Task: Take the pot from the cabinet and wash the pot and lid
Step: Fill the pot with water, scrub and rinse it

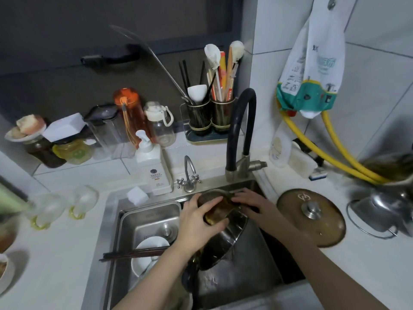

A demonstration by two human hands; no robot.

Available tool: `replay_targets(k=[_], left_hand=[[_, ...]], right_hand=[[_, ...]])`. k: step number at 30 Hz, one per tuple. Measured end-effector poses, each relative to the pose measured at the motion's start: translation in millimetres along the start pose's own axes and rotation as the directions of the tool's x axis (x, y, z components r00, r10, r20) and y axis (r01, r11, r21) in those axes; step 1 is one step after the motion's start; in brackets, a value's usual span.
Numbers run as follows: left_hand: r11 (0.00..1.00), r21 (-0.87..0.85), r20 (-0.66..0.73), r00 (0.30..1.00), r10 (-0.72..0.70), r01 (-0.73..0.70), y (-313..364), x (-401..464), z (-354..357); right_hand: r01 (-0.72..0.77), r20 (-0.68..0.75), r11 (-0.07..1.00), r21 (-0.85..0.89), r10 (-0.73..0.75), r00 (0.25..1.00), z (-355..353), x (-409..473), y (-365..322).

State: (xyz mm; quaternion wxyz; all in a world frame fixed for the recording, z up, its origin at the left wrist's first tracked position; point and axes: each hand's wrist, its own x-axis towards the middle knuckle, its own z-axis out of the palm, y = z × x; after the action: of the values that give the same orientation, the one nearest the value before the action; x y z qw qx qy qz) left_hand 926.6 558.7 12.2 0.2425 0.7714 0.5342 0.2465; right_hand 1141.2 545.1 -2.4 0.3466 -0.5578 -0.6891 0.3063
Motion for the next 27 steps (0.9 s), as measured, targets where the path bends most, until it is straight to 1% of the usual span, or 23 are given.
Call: replay_targets(k=[2,5,8,11,15,19,24,27], left_hand=[[0.998,0.041,0.01,0.999,0.041,-0.041,2,-2,-6],[0.988,0.098,0.018,0.993,0.115,-0.116,9,-3,-17],[0.958,0.196,0.053,0.977,0.204,-0.211,17,-5,-27],[0.919,0.273,0.082,0.959,0.273,-0.285,20,-8,-32],[0.876,0.332,0.084,0.936,0.342,-0.349,24,-11,-39],[0.837,0.369,0.066,0.91,0.41,-0.404,28,-18,-47],[0.762,0.444,0.078,0.868,0.491,-0.471,31,-28,-55],[0.692,0.508,0.108,0.835,0.539,-0.513,29,-34,-55]], right_hand=[[0.018,-0.023,1.0,0.006,-0.018,1.0,4,-9,-15],[0.002,-0.084,0.999,0.032,0.001,0.996,3,-17,-31],[-0.018,-0.069,1.0,0.006,0.018,0.997,-1,-24,-42],[-0.034,-0.092,0.999,0.012,0.035,0.995,-3,-34,-52],[-0.07,-0.138,0.996,0.063,0.079,0.987,-4,-47,-63],[-0.061,-0.169,0.993,0.099,0.077,0.983,1,-57,-72],[-0.065,-0.197,0.994,0.089,0.081,0.977,11,-69,-76],[-0.074,-0.197,0.995,0.069,0.086,0.977,19,-78,-76]])
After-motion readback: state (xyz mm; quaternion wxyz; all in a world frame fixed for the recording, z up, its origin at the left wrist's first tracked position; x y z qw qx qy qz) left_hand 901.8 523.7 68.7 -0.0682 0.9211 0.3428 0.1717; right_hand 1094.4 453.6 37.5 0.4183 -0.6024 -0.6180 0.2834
